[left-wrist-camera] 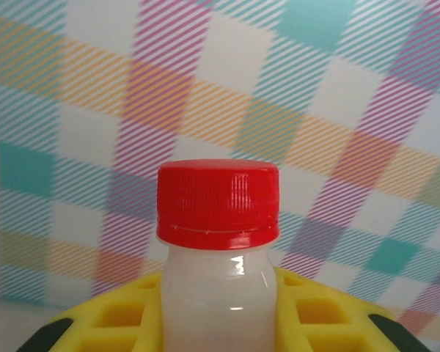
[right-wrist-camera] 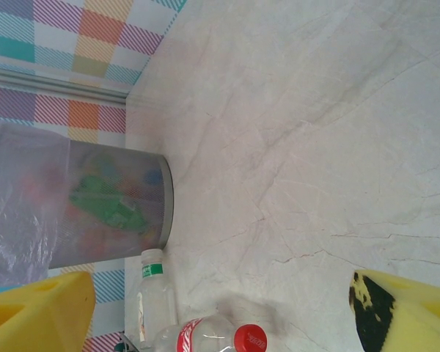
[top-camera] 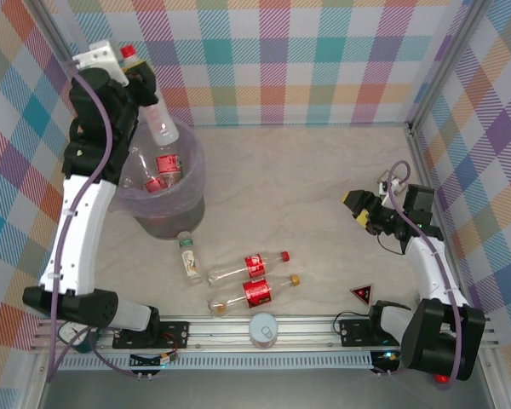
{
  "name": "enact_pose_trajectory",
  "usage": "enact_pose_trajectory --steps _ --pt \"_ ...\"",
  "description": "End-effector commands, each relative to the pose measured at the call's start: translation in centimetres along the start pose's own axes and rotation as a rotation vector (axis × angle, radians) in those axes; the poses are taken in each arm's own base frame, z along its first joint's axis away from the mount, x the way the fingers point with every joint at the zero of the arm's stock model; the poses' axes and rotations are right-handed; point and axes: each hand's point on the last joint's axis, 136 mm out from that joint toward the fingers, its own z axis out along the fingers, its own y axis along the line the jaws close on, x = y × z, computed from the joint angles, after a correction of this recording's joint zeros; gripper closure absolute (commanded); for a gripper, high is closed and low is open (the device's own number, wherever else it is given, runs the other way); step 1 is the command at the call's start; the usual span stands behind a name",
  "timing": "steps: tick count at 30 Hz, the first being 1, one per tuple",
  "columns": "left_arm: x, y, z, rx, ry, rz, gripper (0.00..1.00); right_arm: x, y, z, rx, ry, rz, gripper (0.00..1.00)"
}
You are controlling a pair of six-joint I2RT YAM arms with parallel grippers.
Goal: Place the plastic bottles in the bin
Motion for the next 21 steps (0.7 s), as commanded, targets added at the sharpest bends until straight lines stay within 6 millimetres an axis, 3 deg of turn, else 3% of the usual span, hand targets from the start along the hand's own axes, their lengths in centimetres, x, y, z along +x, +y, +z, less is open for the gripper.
enact_pose_trajectory --steps 1,5,12,14,21 --pt "3.5 3.6 -0.7 -0.131 0.123 0.111 0.92 -0.9 1.2 -0.2 -0.037 0.0 -0.053 0.11" --pt "6.9 5.8 -0.7 -0.197 0.244 0.152 0.93 -0.9 1.3 -0.1 -0.046 0.01 -0.06 0.11" --pt "12.5 3.8 1.0 -0.019 0.372 0.165 0.92 -0.6 1.2 0.1 -0.047 0.027 -0.058 0.11" --pt "14.0 3.2 1.4 0.029 0.422 0.207 0.88 -0.3 1.1 0.1 -0.043 0.039 -0.057 0.11" --pt "19.1 4.1 1.5 0.081 0.633 0.389 0.81 0.1 0.7 0.4 -0.038 0.052 -0.049 0.11"
